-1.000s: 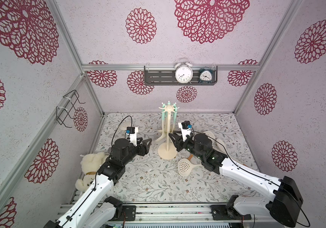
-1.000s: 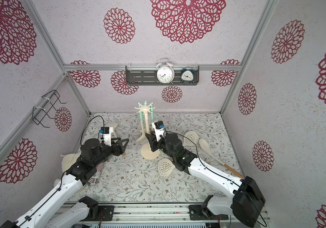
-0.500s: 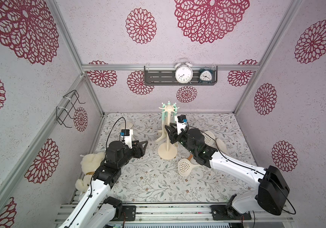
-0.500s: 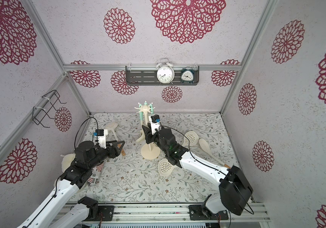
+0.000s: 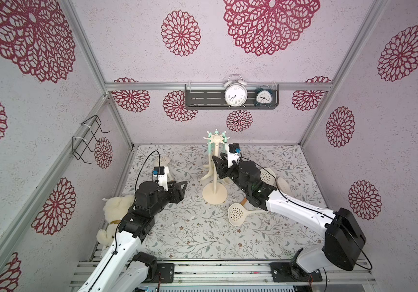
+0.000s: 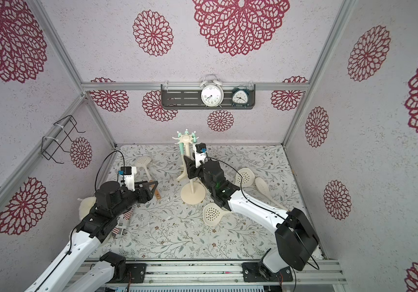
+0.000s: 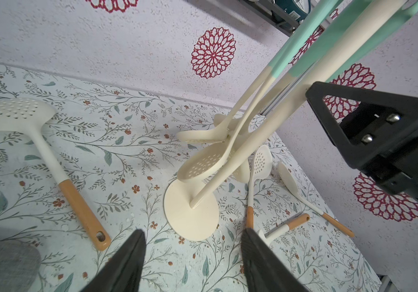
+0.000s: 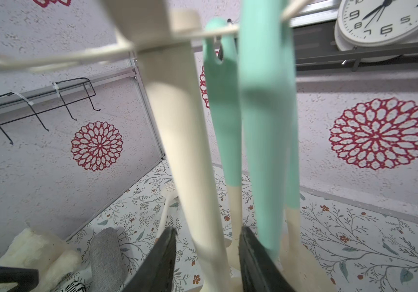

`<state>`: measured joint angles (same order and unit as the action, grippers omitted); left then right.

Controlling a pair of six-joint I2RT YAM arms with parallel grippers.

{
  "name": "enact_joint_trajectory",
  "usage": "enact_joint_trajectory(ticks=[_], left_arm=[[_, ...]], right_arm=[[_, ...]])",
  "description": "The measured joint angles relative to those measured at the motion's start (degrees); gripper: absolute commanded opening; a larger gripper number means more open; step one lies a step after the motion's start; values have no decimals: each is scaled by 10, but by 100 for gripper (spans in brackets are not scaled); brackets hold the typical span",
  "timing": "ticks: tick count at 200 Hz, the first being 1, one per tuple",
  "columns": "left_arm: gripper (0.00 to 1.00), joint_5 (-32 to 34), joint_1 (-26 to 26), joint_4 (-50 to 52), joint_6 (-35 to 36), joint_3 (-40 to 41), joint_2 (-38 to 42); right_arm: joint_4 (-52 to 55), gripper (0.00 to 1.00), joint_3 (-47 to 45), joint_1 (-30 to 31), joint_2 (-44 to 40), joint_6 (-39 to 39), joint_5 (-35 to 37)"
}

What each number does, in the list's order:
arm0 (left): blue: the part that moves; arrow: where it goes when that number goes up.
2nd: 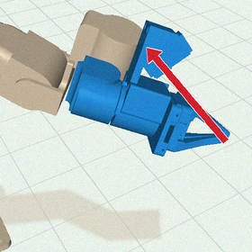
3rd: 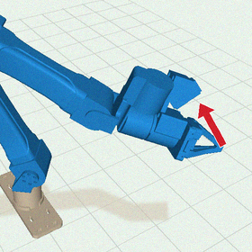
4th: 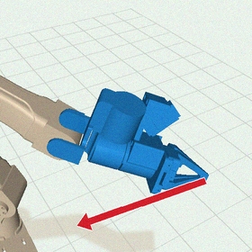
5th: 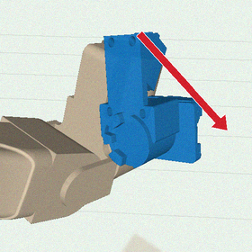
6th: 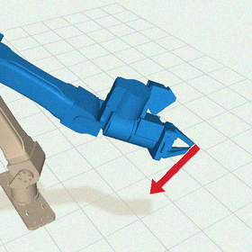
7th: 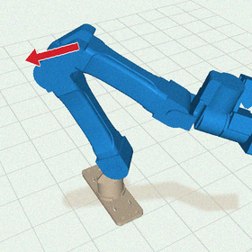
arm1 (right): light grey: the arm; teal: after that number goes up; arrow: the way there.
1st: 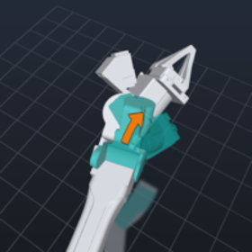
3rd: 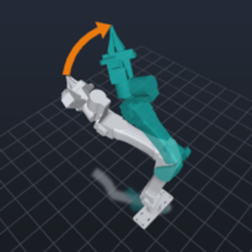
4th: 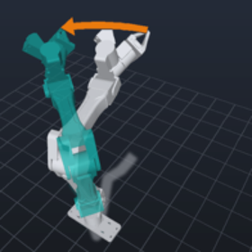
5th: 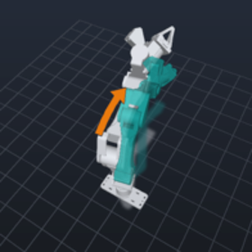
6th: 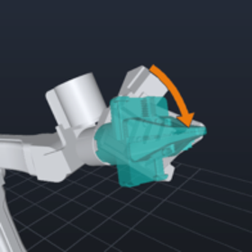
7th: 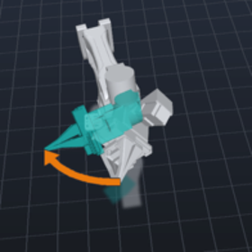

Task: Hang the skimmer on the kitchen utensil rack
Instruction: Adjust the rack at the center of the board.

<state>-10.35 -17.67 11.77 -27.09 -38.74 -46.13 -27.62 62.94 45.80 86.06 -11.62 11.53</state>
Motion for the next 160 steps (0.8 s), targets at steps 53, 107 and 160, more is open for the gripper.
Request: enact_joint_trajectory(ticks=[53,107,160], left_arm=[[63,7,2,12,0,0,0],[64,23,9,28,-7,0,-1],[75,74,36,77,-35,-16,-38]], right_arm=[[-6,35,5,-16,22,1,-22],[-8,18,5,-38,24,45,-90],[4,11,12,-106,23,61,-243]])
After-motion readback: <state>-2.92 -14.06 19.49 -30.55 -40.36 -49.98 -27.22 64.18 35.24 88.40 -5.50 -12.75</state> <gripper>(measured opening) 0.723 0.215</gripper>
